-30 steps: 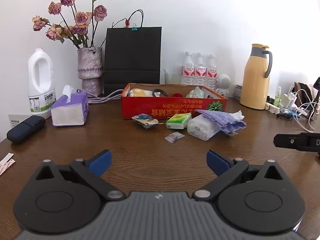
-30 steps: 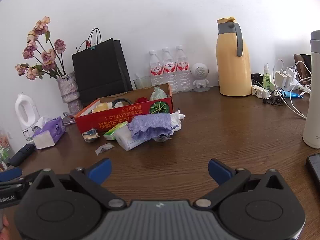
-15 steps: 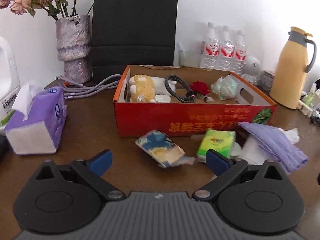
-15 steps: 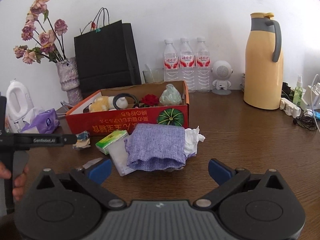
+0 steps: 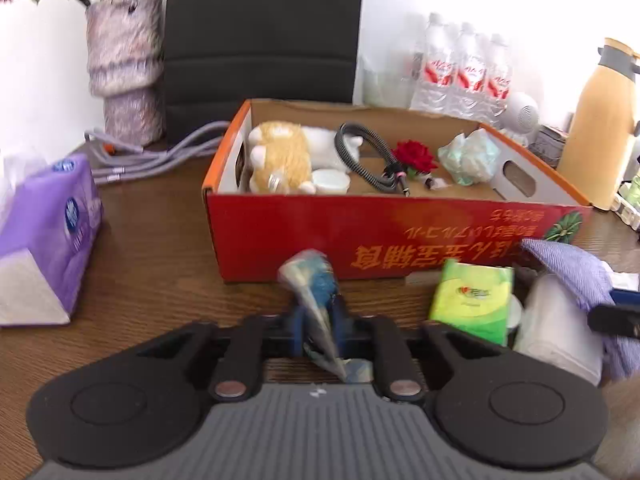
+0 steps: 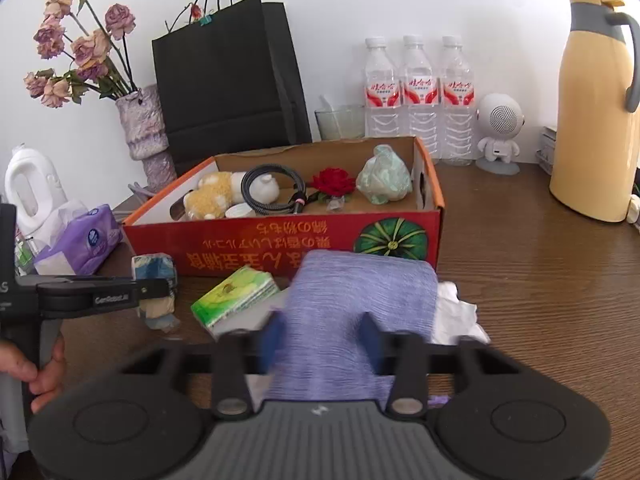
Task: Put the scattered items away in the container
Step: 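Grasp the blue-and-white wrapper with the left gripper while the right gripper grasps the purple cloth, then carry the wrapper and purple cloth into the cardboard box and open both grippers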
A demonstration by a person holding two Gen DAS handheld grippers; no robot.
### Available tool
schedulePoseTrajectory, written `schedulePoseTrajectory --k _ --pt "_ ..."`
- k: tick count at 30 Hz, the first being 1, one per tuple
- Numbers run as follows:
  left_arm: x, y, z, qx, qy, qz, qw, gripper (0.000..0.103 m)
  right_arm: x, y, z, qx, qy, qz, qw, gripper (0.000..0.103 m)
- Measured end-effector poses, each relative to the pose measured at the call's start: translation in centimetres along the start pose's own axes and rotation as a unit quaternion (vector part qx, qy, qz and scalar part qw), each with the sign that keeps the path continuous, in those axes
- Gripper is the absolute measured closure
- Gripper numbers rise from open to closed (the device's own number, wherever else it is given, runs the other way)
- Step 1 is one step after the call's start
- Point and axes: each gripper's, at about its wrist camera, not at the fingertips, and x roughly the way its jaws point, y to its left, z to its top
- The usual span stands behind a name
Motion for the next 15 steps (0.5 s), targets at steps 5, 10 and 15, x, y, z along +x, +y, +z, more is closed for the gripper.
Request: schedulePoseTrajectory --k 5,10,15 --pt "-4.0 -1.2 0.6 0.009 -0.049 -0.004 0.9988 0.094 -2.5 -0.4 1.1 -0.006 -0.021 -0.012 1.000 0.098" --pt "-9.7 -1.9 0.6 0.015 -0.102 0.000 0.9947 0.094 -7.5 -1.7 1.7 0.013 -0.065 -0.023 0.998 0.098" --pt "-14.8 -2.6 -0.9 0.016 -0.139 -0.002 0.9901 0.094 -13.5 -1.7 0.8 0.022 -0.107 -0.017 0.994 0.098"
